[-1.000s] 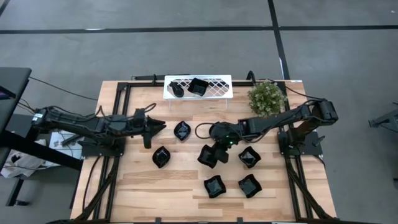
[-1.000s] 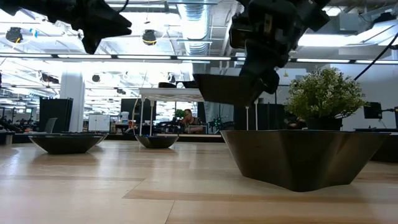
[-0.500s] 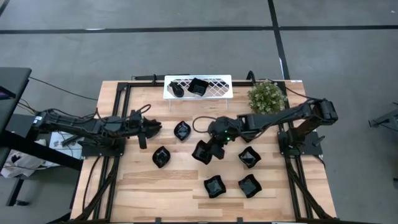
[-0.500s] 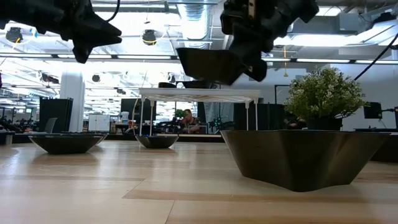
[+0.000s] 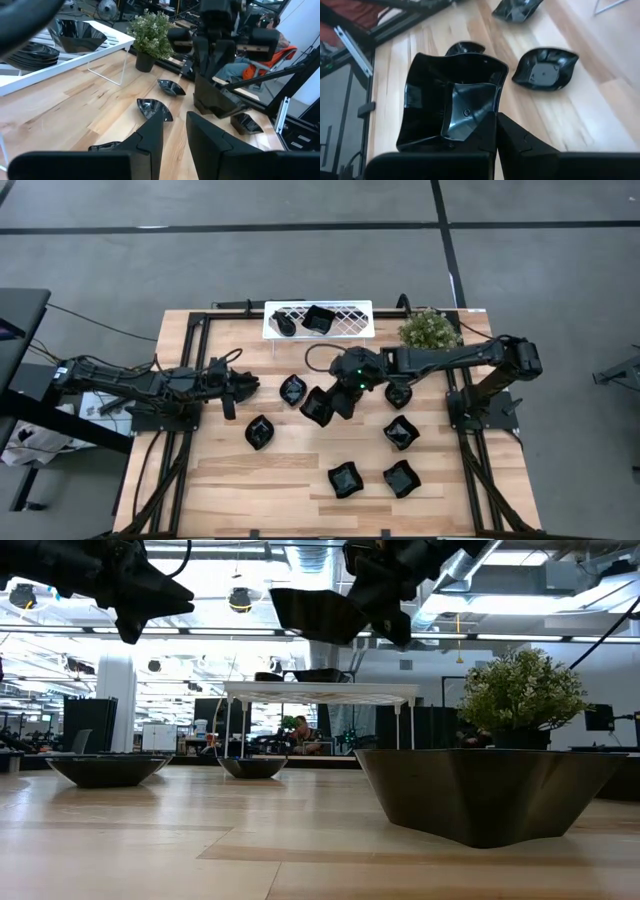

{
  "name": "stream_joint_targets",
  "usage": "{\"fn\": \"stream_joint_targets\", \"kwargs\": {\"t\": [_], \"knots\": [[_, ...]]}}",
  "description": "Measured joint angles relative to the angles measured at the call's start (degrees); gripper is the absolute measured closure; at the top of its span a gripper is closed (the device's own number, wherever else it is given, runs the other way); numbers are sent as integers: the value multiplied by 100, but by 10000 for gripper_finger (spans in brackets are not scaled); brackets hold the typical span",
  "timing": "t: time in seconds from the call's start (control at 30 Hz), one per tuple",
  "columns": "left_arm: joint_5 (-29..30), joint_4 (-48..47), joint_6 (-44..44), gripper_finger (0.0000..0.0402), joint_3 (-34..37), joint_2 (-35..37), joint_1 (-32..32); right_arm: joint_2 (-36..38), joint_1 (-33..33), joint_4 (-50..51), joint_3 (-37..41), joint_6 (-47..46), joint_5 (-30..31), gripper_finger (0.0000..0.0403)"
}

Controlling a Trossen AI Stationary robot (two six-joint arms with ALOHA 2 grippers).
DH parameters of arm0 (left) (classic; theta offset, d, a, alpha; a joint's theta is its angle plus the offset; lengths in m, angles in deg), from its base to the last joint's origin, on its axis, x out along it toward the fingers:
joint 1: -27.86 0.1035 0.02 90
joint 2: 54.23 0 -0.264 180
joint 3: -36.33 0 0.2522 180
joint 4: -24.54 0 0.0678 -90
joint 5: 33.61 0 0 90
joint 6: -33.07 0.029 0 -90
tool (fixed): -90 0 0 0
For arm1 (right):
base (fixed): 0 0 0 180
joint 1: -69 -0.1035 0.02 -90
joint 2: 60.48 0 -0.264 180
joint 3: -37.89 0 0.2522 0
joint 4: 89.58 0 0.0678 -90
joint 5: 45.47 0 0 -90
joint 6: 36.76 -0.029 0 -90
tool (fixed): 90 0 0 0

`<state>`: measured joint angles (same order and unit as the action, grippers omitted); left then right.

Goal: Pick & Place Mini shaped plates
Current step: Stack the black distorted square plate on top of the black distorted square plate on the shelf

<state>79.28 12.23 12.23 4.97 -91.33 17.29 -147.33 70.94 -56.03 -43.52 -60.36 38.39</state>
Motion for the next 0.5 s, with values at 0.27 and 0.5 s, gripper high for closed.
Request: {"fn": "stream_joint_targets", "kwargs": {"t": [0.27, 0.5], "knots": [[-1, 1, 72, 315, 0, 0, 0, 0, 381, 139, -360, 23, 5, 403], [-2, 9, 63, 315, 2, 0, 0, 0, 776, 388, -826, 274, 6, 403]]}}
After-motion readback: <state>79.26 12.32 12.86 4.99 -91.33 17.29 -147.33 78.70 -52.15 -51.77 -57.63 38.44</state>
